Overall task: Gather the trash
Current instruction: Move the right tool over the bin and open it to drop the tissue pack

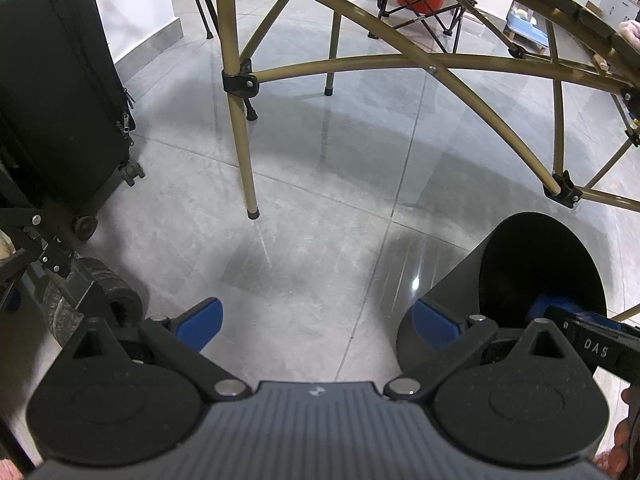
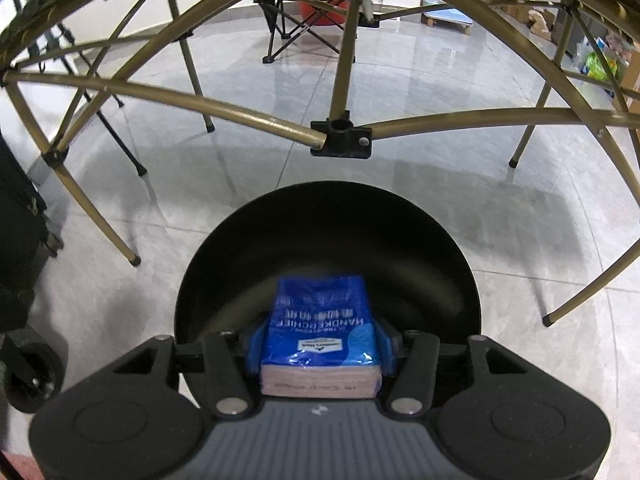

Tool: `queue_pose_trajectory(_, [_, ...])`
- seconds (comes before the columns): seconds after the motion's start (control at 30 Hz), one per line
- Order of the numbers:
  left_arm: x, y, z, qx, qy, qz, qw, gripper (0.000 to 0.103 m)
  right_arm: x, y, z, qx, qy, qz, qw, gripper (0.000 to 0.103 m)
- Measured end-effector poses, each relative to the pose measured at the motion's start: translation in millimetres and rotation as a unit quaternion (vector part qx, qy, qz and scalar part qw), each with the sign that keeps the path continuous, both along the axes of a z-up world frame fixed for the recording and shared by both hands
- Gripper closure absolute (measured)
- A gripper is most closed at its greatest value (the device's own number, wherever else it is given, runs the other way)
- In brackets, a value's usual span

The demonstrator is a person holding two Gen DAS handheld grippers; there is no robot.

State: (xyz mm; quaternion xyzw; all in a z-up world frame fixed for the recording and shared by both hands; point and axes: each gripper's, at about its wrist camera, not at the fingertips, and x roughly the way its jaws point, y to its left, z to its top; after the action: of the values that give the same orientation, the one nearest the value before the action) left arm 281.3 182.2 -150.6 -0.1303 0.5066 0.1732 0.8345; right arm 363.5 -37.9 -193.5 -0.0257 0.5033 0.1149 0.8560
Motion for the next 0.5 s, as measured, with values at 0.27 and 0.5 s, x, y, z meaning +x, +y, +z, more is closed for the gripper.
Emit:
queue_pose_trajectory(0.27, [-1.1,-2.0,0.6,0.0,-0.003,-0.003,1.0,0.0,1.6,-1.6,6.6,0.017,-0.012,-0.008,1.0,0.0])
queue_pose_trajectory(0.5, [-1.8,-4.7,3.5,0.002,-0.008,-0.007,0.9999,0.0,1.0,-4.3,8.0,0.01,-0.017,-0.014,1.0,0.0])
